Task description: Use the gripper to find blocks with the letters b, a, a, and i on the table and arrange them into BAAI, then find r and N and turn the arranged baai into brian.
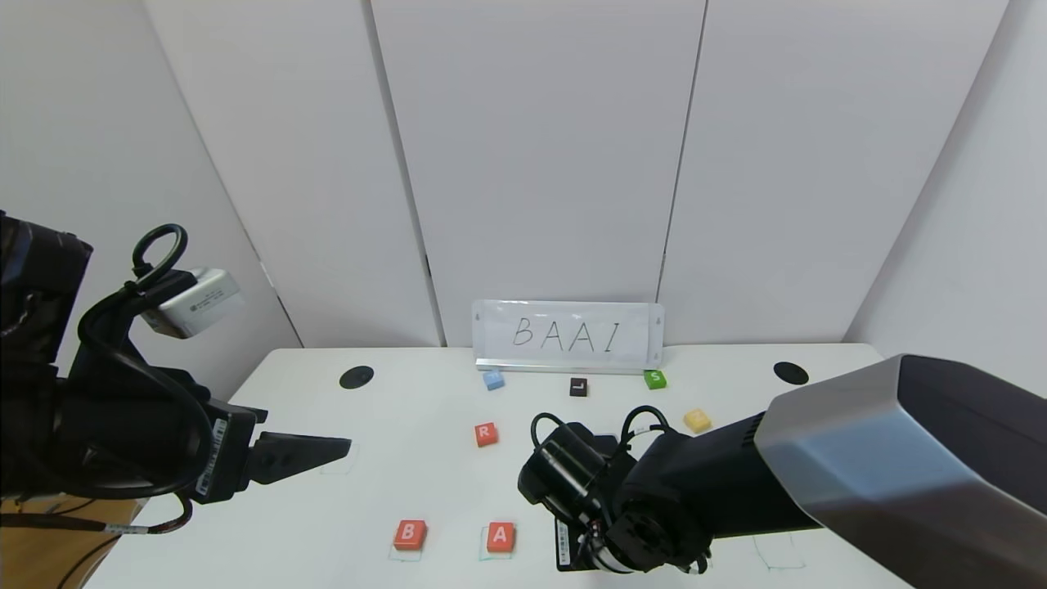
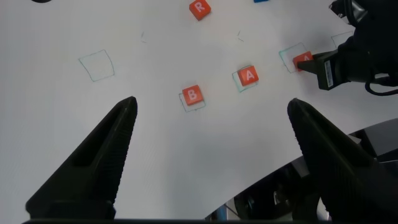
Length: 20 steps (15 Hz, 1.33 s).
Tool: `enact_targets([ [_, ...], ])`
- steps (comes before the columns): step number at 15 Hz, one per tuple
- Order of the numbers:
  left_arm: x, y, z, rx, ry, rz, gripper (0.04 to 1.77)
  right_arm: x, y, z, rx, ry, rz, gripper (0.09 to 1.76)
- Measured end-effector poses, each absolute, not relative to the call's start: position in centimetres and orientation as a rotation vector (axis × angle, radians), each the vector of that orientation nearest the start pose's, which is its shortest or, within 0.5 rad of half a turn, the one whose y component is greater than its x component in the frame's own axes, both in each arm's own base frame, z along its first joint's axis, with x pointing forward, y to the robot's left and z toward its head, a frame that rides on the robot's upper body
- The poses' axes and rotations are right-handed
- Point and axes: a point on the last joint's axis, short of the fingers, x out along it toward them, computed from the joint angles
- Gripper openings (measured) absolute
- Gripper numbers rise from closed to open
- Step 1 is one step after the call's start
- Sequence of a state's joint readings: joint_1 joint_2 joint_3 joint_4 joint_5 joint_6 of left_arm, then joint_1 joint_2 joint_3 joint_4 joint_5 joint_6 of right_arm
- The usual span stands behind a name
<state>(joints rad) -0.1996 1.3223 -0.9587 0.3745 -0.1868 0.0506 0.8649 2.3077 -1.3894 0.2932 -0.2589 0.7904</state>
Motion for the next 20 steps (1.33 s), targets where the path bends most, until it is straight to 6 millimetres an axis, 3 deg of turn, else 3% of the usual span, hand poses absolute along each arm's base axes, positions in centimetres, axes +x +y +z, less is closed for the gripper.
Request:
enact_targets([
  [9,18.8,-4.2,23.0,0.054,0.734,-0.388,1.72,26.6,30.6,2.7,0.044,1.138,0.09,0.53],
  [15,18.8,-4.2,23.0,0.054,0.734,-0.388,1.72,26.8,30.5,2.8,0.058,1.136,0.085,1.12],
  [20,18.8,-4.3,22.9,0.055,0.736,-0.39,1.72,27.0,30.0,4.3,0.083,1.117,0.093,1.4],
])
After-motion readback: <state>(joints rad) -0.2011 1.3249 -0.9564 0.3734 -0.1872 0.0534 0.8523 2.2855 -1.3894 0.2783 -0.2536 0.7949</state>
